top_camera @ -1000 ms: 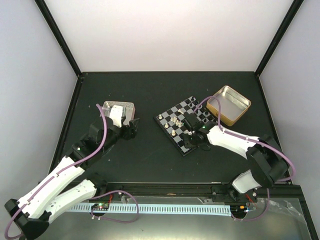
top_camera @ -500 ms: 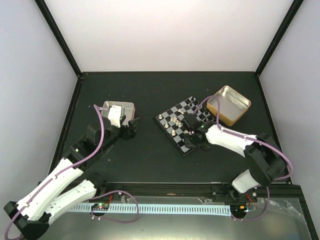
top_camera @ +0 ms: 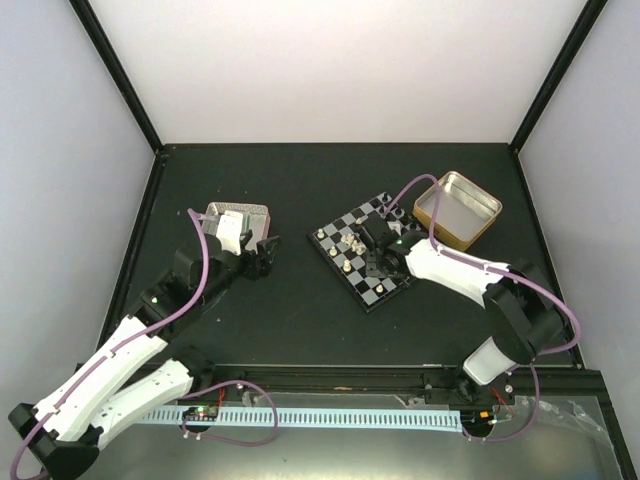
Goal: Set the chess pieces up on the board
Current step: Pick up the chess piece from the chessboard.
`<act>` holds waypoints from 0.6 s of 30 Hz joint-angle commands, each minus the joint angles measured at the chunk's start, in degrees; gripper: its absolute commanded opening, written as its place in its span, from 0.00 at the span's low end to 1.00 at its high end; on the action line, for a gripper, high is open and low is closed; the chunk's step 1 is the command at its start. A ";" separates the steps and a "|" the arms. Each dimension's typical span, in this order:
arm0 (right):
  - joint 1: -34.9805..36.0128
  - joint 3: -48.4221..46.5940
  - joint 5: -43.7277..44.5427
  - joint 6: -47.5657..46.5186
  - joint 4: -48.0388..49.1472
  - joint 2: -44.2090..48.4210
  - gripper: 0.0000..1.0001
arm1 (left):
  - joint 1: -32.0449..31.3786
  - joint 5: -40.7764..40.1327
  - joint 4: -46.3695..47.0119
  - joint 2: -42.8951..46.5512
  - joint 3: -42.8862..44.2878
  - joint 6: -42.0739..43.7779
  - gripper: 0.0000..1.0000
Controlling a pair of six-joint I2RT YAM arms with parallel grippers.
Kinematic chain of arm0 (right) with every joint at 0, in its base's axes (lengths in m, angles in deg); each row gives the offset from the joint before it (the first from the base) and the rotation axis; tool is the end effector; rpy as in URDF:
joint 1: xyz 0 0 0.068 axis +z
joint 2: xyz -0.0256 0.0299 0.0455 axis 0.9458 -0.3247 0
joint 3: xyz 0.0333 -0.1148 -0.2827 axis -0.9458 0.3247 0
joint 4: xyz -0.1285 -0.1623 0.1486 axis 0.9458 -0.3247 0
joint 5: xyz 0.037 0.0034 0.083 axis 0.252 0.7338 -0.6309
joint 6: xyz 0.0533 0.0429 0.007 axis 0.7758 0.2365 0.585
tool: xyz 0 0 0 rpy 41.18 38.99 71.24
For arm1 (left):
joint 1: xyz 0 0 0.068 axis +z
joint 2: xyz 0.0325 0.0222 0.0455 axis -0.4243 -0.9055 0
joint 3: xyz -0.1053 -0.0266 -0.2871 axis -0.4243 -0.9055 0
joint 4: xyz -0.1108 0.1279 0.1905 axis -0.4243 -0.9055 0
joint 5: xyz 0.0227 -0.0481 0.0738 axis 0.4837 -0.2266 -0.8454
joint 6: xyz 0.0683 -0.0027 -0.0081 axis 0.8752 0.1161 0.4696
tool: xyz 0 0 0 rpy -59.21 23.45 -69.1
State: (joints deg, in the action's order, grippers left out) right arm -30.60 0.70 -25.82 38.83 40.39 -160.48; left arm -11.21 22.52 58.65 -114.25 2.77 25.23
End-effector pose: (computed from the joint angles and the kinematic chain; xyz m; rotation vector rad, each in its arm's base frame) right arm 0.2333 0.1799 0.2151 0.0303 2.7049 0.0281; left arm 0.1225 -0.0829 0.3368 0.1884 1.9607 -0.5672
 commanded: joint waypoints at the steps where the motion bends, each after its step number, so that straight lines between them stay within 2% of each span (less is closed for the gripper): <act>1: -0.17 -0.25 2.06 0.83 1.85 -2.10 0.31 | 0.61 0.61 1.25 -0.26 -0.19 -0.07 0.75; 10: -0.20 -0.55 -0.19 -1.47 4.50 -3.55 0.28 | 1.07 1.14 1.40 -0.99 -0.06 -0.17 0.75; 18: -0.35 -1.60 -0.46 -2.55 5.07 -6.48 0.16 | 1.38 1.27 1.46 -1.17 -0.05 -0.24 0.75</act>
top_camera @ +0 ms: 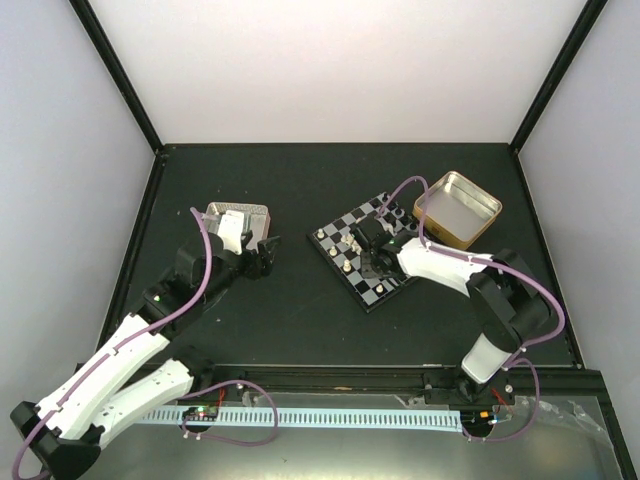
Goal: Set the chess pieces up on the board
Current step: Pick up the chess piece from the chessboard, then place the chess piece on the chessboard.
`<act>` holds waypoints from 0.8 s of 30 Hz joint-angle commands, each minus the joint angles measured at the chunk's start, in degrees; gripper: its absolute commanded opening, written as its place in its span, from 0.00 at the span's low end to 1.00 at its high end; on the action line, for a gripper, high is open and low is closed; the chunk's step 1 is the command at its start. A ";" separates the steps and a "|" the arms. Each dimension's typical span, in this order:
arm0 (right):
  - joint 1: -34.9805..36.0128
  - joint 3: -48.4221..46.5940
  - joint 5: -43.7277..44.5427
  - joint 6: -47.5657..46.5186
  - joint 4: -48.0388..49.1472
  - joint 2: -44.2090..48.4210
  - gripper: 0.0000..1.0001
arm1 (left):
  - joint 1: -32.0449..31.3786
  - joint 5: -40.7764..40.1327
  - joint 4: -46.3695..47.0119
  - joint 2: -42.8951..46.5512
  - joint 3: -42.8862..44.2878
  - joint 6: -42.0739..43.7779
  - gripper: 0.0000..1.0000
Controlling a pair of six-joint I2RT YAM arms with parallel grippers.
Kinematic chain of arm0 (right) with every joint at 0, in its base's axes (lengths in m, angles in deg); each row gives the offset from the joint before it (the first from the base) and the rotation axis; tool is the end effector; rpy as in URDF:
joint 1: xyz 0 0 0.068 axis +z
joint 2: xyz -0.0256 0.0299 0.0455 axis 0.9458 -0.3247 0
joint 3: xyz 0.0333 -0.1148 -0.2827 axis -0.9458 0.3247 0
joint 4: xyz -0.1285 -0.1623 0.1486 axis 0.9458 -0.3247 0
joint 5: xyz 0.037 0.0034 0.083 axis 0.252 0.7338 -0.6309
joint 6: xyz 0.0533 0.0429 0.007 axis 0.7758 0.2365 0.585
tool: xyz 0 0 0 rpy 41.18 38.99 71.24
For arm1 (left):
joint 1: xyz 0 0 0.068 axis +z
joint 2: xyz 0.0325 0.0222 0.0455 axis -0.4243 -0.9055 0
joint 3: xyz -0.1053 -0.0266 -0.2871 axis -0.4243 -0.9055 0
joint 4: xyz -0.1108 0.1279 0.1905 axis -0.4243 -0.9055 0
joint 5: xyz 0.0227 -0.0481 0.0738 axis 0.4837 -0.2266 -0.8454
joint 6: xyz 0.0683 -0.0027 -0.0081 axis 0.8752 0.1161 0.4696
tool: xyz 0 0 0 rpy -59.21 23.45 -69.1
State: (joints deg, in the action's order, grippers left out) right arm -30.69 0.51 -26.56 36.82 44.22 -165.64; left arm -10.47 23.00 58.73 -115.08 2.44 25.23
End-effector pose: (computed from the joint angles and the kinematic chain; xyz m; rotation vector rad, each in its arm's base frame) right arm 0.2461 0.1911 0.1932 -0.0218 2.7279 0.0138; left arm 0.1261 -0.0837 0.3330 0.1845 1.9799 -0.5588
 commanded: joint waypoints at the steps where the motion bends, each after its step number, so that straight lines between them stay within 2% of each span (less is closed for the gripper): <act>1: -0.21 -1.33 0.09 -0.58 1.47 -1.42 0.15 | 0.64 0.79 1.33 -0.34 0.29 -0.24 0.75; 5: -0.24 -1.19 -0.98 -0.88 1.49 -1.06 0.07 | 0.68 0.77 1.34 -0.25 0.29 -0.28 0.75; 9: -0.21 -0.45 -2.08 -1.34 0.92 1.34 0.04 | 0.77 0.88 1.28 -0.25 0.18 -0.30 0.75; 17: -0.13 1.04 -6.21 -2.89 0.11 6.30 0.03 | 0.87 1.39 1.55 -0.34 0.06 -0.38 0.75; 24: 0.14 1.93 -8.35 -3.78 -0.25 5.18 0.04 | 0.94 1.71 1.49 -0.34 0.07 -0.37 0.75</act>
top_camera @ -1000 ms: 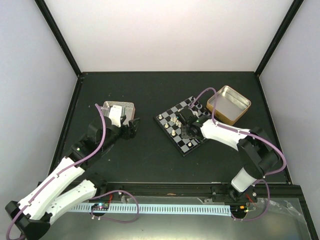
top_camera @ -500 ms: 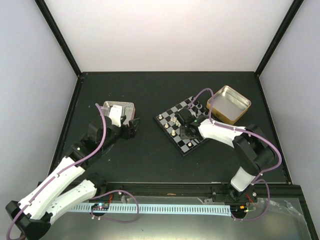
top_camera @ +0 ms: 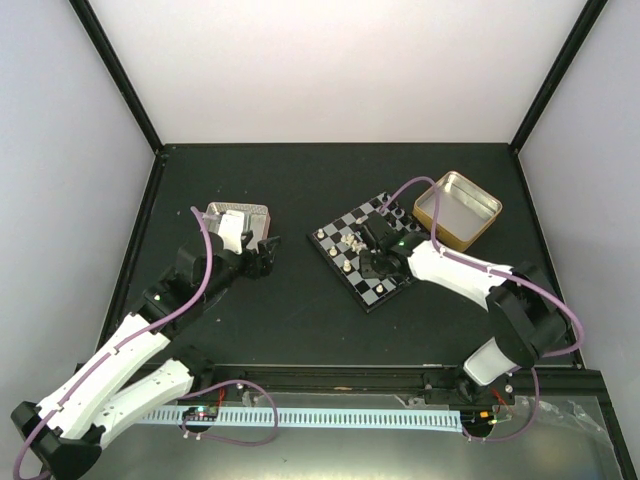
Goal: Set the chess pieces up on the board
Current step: Place the chess piece on the chessboard.
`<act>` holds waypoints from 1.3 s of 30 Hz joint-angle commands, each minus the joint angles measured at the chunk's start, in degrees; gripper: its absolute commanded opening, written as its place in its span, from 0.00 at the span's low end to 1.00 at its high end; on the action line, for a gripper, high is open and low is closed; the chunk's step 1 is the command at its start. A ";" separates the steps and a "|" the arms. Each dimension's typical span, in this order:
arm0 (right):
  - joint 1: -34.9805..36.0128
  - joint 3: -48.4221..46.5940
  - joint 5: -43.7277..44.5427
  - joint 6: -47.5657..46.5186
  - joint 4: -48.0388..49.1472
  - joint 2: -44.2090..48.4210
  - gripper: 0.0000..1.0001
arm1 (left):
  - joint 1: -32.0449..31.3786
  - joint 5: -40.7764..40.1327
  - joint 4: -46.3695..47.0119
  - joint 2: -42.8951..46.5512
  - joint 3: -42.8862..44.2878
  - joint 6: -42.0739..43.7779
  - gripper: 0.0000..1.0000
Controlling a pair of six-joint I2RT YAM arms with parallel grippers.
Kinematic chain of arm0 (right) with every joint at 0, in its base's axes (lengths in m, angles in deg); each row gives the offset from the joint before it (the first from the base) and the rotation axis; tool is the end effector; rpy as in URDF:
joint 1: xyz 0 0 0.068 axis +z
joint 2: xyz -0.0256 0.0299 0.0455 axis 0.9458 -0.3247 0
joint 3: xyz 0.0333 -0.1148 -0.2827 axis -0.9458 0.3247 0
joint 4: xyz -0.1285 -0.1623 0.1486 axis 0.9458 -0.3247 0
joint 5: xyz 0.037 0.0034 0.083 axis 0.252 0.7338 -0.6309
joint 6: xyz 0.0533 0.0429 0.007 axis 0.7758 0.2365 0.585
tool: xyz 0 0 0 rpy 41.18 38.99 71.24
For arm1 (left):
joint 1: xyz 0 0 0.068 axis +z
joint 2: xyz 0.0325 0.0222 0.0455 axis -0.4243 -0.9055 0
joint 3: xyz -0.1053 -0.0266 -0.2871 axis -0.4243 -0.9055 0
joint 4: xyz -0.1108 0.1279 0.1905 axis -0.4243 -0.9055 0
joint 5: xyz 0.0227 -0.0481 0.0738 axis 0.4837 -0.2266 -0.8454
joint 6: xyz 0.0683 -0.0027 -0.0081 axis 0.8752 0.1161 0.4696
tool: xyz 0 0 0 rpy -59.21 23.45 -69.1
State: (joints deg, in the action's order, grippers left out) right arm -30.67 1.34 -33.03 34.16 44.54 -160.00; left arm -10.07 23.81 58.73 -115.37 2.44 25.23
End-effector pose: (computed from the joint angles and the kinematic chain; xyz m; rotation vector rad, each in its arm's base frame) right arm 0.2337 0.1888 0.2165 -0.1023 2.7153 0.2002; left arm 0.1272 -0.0841 0.3323 0.1880 1.9865 -0.5654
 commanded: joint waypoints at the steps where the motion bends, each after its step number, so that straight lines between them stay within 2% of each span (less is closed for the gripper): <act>1: 0.26 1.22 -2.02 -1.18 -0.60 -0.74 0.04 | 0.56 0.92 1.50 -0.13 0.10 -0.38 0.75; 15: 1.10 1.67 -2.64 -1.80 -1.36 -4.21 0.06 | 0.83 1.24 1.75 -0.40 0.03 -0.45 0.75; 21: 1.09 0.40 -1.21 -1.66 -1.91 -4.77 0.14 | 0.92 1.47 1.73 -0.41 0.02 -0.47 0.75; 30: 1.09 -0.45 0.19 -1.19 -2.47 -2.94 0.20 | 1.10 1.49 1.73 -0.36 -0.07 -0.46 0.75; 39: 0.97 0.91 8.01 3.33 -2.45 2.40 0.25 | 1.18 1.61 1.62 -0.23 -0.07 -0.56 0.75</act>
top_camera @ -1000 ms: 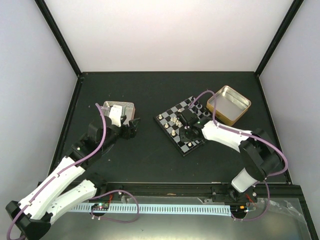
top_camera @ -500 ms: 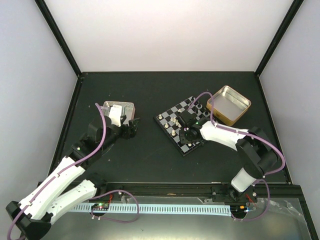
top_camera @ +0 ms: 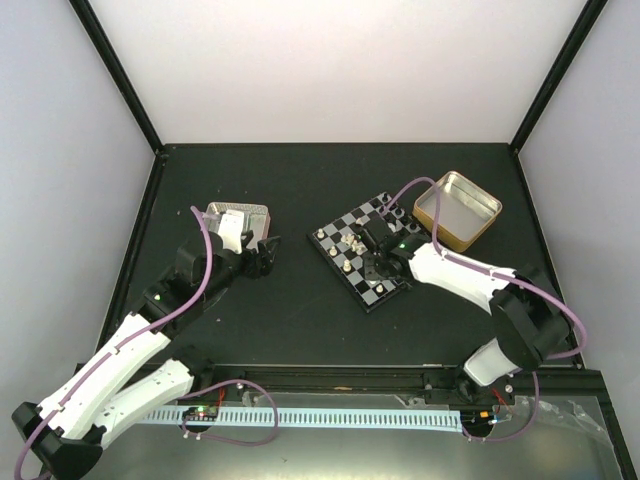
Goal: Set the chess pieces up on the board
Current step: Place the chess piece on the chessboard, then pick up the chess piece from the chessboard.
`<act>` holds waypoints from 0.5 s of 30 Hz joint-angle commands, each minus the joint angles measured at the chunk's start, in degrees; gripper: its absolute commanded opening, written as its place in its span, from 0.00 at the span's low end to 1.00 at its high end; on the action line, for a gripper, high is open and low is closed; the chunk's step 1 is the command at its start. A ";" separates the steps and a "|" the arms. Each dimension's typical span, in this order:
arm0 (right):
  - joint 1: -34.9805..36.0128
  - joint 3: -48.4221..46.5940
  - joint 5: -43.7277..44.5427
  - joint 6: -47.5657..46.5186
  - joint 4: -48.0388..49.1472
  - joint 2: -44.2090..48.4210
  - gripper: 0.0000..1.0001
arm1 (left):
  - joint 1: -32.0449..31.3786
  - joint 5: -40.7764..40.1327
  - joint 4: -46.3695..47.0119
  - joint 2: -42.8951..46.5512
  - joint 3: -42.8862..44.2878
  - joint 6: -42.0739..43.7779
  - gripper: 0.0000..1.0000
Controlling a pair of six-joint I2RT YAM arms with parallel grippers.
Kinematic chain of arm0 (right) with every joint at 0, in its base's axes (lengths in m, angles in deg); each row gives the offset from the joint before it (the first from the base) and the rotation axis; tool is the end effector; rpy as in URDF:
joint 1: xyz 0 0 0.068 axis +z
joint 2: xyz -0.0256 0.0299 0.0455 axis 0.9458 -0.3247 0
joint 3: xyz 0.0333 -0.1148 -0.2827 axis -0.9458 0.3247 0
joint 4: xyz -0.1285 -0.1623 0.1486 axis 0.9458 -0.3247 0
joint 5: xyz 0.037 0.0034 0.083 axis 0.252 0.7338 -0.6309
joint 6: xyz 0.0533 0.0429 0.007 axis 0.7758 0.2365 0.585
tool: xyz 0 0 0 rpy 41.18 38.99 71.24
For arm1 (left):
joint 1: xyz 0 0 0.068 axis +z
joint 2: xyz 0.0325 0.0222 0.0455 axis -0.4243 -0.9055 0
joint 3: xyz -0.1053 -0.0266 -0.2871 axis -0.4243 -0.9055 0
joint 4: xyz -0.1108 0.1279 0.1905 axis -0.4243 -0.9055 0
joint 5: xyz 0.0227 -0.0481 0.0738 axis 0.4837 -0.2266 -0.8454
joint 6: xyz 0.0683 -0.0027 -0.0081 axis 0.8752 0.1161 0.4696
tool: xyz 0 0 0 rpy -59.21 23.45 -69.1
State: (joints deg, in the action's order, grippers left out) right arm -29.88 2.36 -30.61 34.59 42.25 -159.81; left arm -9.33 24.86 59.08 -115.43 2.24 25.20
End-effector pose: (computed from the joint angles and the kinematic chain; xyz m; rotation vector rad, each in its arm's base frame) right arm 0.2260 0.1845 0.2107 -0.1065 2.7387 0.1145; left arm 0.1283 -0.0837 0.3316 0.1869 1.9870 -0.5753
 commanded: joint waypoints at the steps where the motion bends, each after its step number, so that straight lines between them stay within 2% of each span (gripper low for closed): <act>1: 0.10 0.05 6.21 3.42 -0.15 2.22 0.25 | 0.48 0.56 1.25 -0.09 0.13 -0.50 0.75; 7: -1.12 0.42 7.92 4.94 -0.42 0.48 0.28 | 0.58 0.81 1.29 -0.03 0.04 -0.54 0.75; 15: -2.28 0.09 5.78 3.64 1.31 -3.41 0.28 | 0.62 0.91 1.31 -0.08 0.03 -0.54 0.75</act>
State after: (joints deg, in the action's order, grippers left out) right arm -31.59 2.45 -25.14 38.09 42.16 -161.38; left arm -9.07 25.21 59.08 -115.43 2.22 25.18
